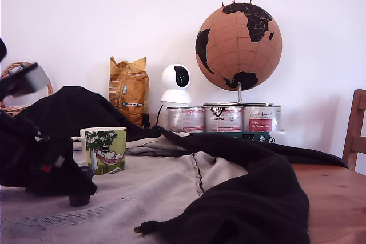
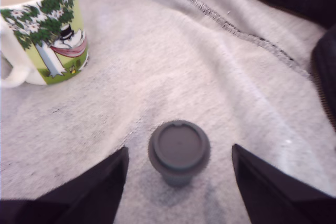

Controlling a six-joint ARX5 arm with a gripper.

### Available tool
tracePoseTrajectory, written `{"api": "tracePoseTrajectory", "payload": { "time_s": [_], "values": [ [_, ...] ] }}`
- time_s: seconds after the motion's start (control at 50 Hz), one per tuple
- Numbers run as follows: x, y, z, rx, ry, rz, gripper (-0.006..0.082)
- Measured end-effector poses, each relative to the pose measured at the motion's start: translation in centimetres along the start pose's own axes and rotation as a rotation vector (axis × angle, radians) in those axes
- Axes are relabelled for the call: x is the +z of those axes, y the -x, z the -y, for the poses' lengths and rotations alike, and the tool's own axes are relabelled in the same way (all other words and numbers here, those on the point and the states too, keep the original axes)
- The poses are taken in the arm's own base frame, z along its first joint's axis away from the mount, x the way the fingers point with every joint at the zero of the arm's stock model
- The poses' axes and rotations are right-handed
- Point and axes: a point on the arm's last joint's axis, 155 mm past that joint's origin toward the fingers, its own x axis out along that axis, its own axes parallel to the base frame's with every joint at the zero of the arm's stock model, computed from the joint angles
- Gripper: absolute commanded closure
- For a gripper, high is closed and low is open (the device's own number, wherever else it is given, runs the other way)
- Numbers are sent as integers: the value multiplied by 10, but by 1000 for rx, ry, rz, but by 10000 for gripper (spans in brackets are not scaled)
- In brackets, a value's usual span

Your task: Pick the grey coffee capsule and place it inside the green coffee cup

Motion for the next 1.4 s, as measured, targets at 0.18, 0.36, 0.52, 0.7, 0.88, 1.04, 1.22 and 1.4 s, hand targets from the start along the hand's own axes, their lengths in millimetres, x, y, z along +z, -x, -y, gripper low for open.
{"api": "tracePoseTrajectory", "payload": {
  "time_s": [0.18,0.36,0.52,0.7,0.88,1.04,1.22,1.4],
  "values": [
    [18,-4,0,-12,-11,42,623],
    [70,-7,7,-62,-50,172,623],
    [139,-7,4,-59,-90,306,623],
    [191,-4,-12,1,-128,371,623],
    [195,1,-54,86,-100,332,623],
    [188,10,-89,155,-60,314,622],
    [187,12,-95,161,-54,315,618],
    [185,7,-90,137,-60,315,195]
  ]
}}
